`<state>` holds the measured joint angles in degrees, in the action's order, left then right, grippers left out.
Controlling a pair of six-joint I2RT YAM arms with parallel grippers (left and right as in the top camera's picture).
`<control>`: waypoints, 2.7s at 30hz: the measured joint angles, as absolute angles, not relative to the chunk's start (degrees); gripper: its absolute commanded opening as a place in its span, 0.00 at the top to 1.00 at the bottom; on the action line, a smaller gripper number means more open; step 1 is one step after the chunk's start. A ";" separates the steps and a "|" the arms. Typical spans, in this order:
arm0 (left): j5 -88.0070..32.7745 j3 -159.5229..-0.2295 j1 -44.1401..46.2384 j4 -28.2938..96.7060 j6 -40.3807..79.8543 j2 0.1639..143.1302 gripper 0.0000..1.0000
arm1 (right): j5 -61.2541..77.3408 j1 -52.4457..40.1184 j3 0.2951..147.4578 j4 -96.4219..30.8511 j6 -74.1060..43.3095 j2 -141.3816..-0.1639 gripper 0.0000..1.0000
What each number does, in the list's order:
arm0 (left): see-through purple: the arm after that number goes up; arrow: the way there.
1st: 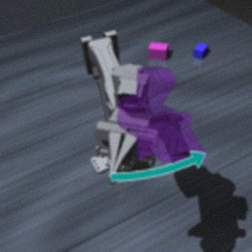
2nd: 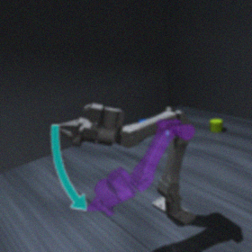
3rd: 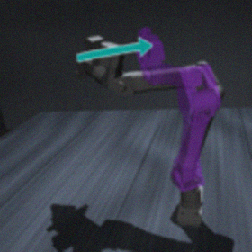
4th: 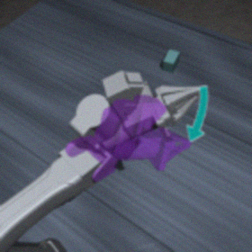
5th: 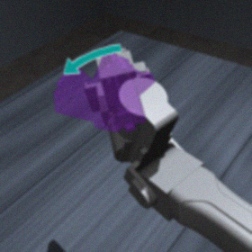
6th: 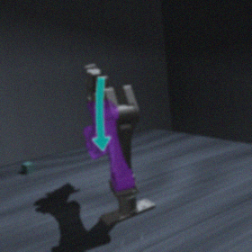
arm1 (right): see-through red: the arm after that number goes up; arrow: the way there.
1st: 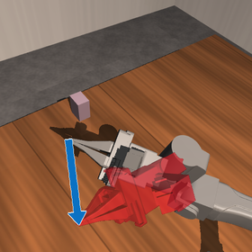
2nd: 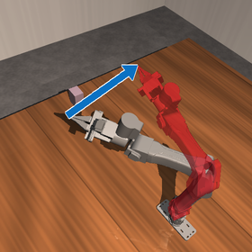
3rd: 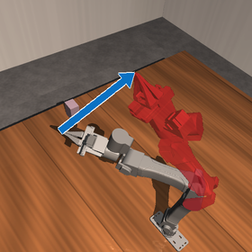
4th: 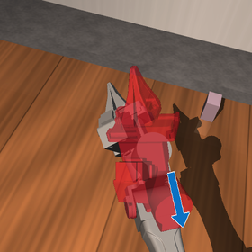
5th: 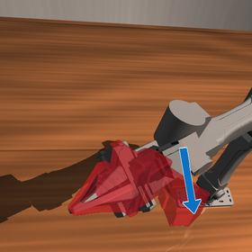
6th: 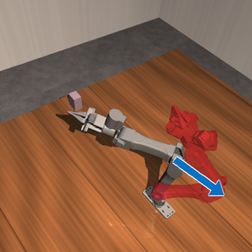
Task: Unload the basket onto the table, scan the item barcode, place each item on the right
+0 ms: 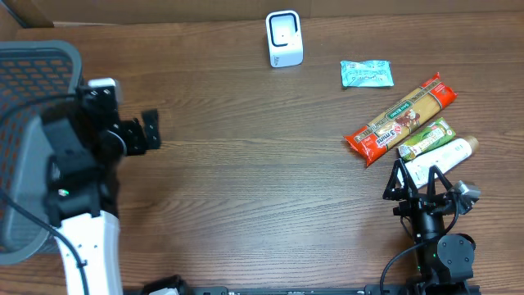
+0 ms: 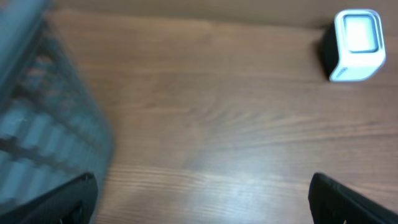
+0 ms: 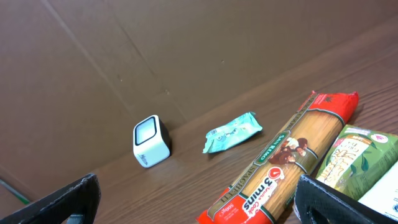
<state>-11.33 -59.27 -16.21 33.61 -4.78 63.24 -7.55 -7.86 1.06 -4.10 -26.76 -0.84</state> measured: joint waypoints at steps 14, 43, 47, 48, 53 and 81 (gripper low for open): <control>-20.88 -19.40 -16.21 -17.96 1.76 62.08 0.00 | -7.55 -7.86 1.06 -4.12 -26.79 -0.84 0.00; -16.43 -3.27 -16.21 -12.12 7.57 59.24 0.00 | -7.55 -7.86 1.06 -4.12 -26.76 -0.84 0.00; -16.05 -3.53 -16.21 -11.38 7.57 59.16 0.01 | -7.55 -7.86 1.06 -4.12 -26.76 -0.84 0.00; -15.97 -3.55 -16.21 -11.33 7.57 59.07 0.00 | -7.55 -7.86 1.06 -4.14 -26.76 -0.84 0.00; -15.09 -3.40 -16.21 -10.33 7.62 57.84 0.00 | -7.55 -7.86 1.06 -4.12 -26.76 -0.84 0.00; -12.10 -0.51 -16.21 -7.05 10.24 24.71 0.01 | -7.55 -7.86 1.06 -4.10 -26.76 -0.84 0.00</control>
<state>-12.10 -0.51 -16.21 -7.05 10.24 24.71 -7.55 -7.86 1.06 -4.10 -26.76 -0.84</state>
